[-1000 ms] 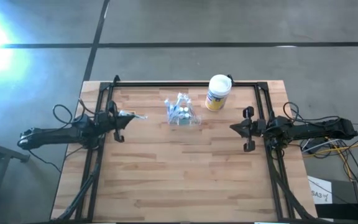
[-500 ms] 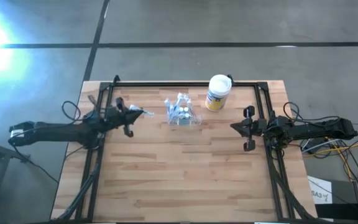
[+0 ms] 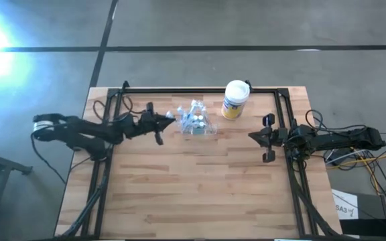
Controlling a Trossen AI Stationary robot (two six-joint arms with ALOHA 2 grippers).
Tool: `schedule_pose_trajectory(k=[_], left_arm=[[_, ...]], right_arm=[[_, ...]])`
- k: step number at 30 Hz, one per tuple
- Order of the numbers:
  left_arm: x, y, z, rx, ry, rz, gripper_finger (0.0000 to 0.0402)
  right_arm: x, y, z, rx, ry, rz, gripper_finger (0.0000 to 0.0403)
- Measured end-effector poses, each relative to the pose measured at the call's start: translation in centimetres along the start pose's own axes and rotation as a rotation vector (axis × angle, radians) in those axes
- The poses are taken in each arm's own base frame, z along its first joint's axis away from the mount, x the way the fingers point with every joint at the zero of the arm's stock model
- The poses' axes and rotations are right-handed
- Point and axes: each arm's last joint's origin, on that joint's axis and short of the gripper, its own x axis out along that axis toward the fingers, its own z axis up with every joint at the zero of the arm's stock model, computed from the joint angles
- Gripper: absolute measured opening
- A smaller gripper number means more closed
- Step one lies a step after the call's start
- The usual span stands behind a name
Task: Pick & Place toothbrushing station
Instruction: Put the blue toothbrush into the transparent organizer
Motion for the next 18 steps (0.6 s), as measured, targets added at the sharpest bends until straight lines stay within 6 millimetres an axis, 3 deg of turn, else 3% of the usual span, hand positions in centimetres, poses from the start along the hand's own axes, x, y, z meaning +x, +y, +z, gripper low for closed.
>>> schedule_pose_trajectory(k=[10,18], left_arm=[[3.7,0.8,-1.8,0.005,0.095,-0.003,0.0021],[4.5,1.2,-4.1,0.009,0.184,0.009,0.0023]], right_arm=[[0.0,0.0,0.0,0.006,0.000,0.001,0.0008],[0.0,0.0,0.0,0.007,0.002,0.003,0.0008]])
